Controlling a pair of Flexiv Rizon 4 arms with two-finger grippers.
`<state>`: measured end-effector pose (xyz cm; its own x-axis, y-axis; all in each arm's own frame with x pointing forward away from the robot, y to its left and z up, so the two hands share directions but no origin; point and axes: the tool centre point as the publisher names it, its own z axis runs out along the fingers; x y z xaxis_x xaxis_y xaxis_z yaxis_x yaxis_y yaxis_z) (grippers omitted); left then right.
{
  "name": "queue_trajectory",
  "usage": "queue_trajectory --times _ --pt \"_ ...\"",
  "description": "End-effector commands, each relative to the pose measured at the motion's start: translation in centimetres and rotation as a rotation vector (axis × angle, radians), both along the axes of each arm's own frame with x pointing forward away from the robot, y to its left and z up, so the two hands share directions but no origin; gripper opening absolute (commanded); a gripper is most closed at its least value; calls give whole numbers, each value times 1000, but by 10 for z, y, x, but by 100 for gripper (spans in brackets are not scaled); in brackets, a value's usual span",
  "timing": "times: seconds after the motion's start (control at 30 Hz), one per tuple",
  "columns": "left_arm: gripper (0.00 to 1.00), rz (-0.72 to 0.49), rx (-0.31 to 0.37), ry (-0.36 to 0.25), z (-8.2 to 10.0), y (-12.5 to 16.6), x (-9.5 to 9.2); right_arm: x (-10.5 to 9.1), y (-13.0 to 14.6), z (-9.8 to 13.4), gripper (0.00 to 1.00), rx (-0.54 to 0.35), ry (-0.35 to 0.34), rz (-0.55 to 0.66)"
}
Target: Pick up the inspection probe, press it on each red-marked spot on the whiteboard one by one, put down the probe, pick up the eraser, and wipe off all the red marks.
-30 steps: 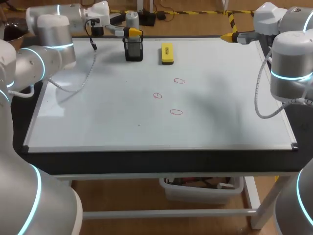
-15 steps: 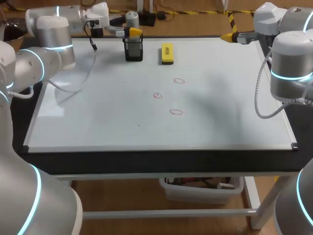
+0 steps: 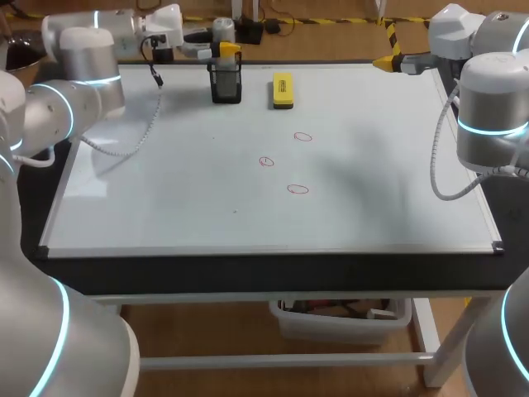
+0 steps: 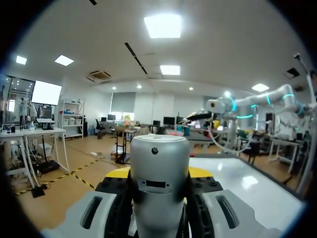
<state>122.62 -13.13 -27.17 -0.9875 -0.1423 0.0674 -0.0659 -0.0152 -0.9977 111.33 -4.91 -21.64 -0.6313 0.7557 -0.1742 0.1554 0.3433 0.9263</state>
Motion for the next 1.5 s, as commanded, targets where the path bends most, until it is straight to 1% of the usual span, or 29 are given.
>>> queue_trajectory --times 0.03,0.13,0.37,0.47,0.67,0.73,0.87,0.97,1.03,1.2,1.27,1.4,1.5 --pt "0 -168 -9 -10 8 -2 6 0 0 0 100 -1 1 0" --pt "0 -183 7 -2 16 -3 7 0 0 0 100 -1 1 0" --pt "0 -180 2 -40 36 -3 6 0 0 0 100 -1 1 0" --pt "0 -179 12 -44 46 -4 6 0 0 0 100 -1 1 0" --pt "0 -178 1 -62 64 -4 5 0 0 0 100 -1 1 0" --pt "0 -170 -13 -67 70 -3 5 0 0 0 100 -1 1 0" --pt "0 -153 -25 -62 81 0 7 0 0 0 100 -1 1 0" --pt "0 -145 -29 -64 91 1 5 0 0 0 100 -1 1 0" --pt "0 -143 -58 -49 97 4 3 0 0 0 100 -1 1 0" --pt "0 -129 -62 -82 113 14 -4 0 0 0 100 -1 1 0" --pt "0 -124 -69 -85 118 20 -8 0 0 0 100 -1 1 0" --pt "0 -101 -66 -90 124 30 -13 0 0 0 100 -1 1 0" --pt "0 -79 -66 -91 126 41 -17 0 0 0 100 -1 1 0"
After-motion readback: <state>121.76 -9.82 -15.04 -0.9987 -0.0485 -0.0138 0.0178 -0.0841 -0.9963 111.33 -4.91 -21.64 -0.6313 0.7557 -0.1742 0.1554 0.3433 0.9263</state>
